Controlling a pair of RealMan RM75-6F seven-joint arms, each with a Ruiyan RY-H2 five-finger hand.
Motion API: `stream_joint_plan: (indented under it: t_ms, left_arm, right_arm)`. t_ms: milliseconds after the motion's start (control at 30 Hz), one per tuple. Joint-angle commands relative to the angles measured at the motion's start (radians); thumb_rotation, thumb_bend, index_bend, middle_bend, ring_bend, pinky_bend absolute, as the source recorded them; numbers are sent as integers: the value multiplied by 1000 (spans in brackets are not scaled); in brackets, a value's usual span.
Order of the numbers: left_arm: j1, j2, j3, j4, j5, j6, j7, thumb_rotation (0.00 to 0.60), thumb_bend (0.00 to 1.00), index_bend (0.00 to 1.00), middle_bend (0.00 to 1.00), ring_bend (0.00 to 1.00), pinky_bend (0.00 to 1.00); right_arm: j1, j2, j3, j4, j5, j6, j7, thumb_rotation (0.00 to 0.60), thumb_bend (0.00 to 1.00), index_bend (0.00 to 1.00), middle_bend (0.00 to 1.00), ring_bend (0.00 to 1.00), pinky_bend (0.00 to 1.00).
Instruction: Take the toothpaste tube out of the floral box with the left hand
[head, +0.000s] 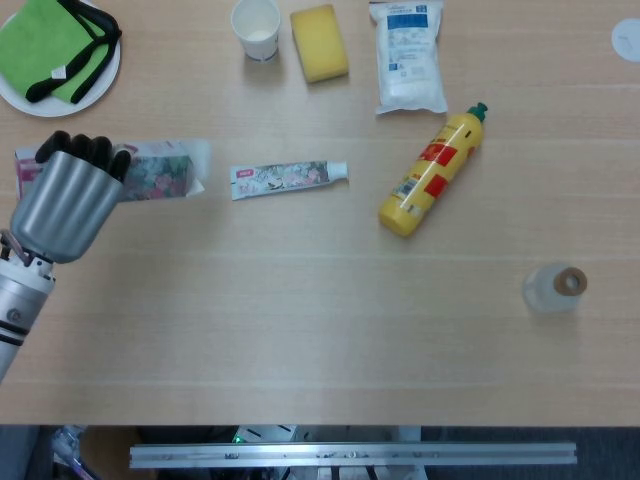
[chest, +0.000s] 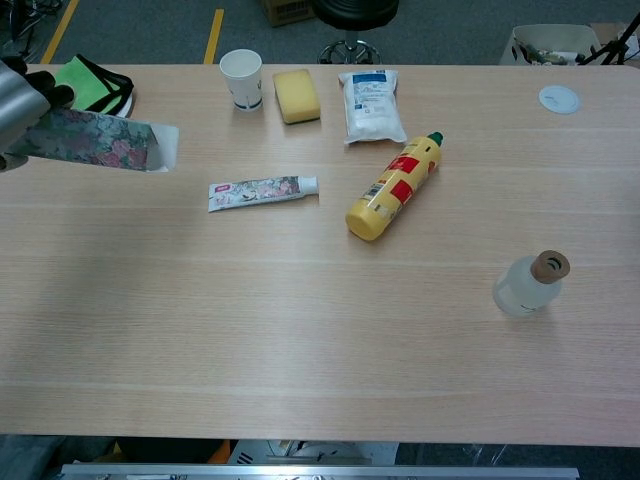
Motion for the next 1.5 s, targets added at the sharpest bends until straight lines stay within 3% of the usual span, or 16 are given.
stream_joint_plan:
  t_ms: [33,133,200,300,500,800,967,1033,1133,1167,1200,1300,1500]
  left_arm:
    - [25,12,-4,-42,-88,-39,-199,600,138,605,619,578,639]
    - [34,12,3,-40,-111,-58,-290,600,138,517,493,471,497]
    - [37,16,4,-46,-132,-75,-336,600,138,401,349,354,404]
    - [39,24,2,-55,-149,-86,-383,600,133,270,210,245,323]
    - [46,27,-6,-66,-155,-82,-476,600,71,138,63,126,143]
    - [62,-3,-18,-28,-107,-40,-657,600,68,157,37,90,108]
    - [102,-60,-32,55,-21,91,-819,600,68,228,101,188,245]
    - [115,-72,-27,83,-5,117,-850,600,68,229,105,198,257]
    - [134,-72,-16,94,-12,126,-858,600,68,233,109,199,257]
    - [128,-91,-45,-6,-78,115,-759,600,68,236,112,200,257]
    - [157,-64,-40,-8,-134,117,-759,600,68,238,113,200,257]
    - [196,-49,8,30,-85,143,-808,600,68,255,119,200,257]
    - [231,-50,11,108,-82,172,-879,600,68,260,124,201,257]
  right_arm:
    - [0,1,0,-2,-1,1,-1,600,205,229,230,136,172]
    - [-1,2,0,-8,-3,4,-5,600,205,229,230,136,172]
    - [0,4,1,-13,-3,5,-10,600,205,229,230,136,172]
    - [1,5,2,-19,-3,5,-16,600,205,229,230,136,172]
    - [3,4,3,-22,-1,3,-21,600,205,229,230,136,172]
    - [-4,8,4,-33,-12,22,-7,600,205,229,230,136,172]
    - [-25,18,3,-65,-40,76,2,600,205,229,231,136,172]
    - [-39,26,-1,-87,-57,109,-6,600,205,230,232,136,172]
    - [-66,35,-9,-121,-85,164,-20,600,205,238,234,137,172]
    - [-75,36,-13,-129,-94,180,-25,600,205,239,236,138,172]
    - [-85,37,-17,-137,-103,197,-30,600,205,239,237,139,172]
    - [-118,34,-33,-158,-125,247,-50,600,205,242,239,140,172]
    - [-176,20,-45,-193,-137,330,-78,600,205,242,239,140,172]
